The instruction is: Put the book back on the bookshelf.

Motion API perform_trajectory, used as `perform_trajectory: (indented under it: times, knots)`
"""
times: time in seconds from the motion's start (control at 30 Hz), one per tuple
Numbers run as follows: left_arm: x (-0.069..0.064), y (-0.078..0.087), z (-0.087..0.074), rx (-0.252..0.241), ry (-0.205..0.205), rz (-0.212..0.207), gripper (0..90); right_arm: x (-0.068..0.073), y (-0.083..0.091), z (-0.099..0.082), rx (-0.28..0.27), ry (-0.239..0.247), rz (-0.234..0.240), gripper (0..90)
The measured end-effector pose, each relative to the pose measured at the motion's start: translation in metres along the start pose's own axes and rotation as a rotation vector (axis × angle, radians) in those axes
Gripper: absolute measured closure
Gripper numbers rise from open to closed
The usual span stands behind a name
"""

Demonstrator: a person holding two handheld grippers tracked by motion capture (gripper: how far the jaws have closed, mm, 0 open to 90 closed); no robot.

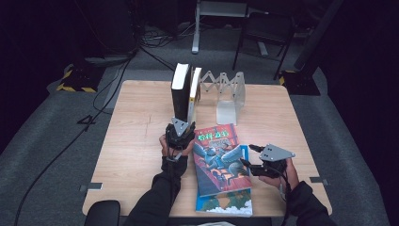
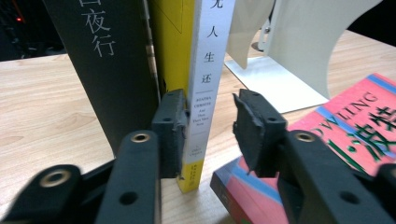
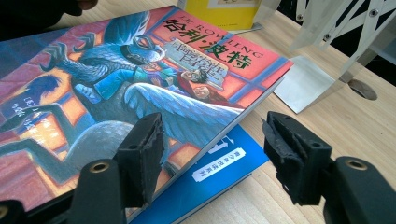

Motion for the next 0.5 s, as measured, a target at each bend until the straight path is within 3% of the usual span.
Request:
perform_trajectory:
  times: [0.23,0.4,0.5]
  knots:
    - [0.0021,0.004,-0.0015,-0.001,0.009,0.003,67.4,-0.0003,0.0005,-0.0002,-0.001,-0.001,0.001,38.1]
    - [0.0036,-0.0015,-0.0025,0.015,-0.008,0.023,75.1,0.0,0.0001,-0.0002,-0.001,0.0,0.002,38.1]
    - [0.0034,-0.0049,-0.0014,0.023,-0.011,0.023,74.3,0.0006,-0.0007,-0.0003,0.003,0.002,0.002,38.1]
Point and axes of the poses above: each handheld gripper's, and its own axes: y roughly backward along the jaws, z roughly out of its top, x roughly to its left, the point moved 8 cm from there along -y, roughly forward along the jaws, and after that the axes turned 4 degrees about -z, right-handed, at the moved point
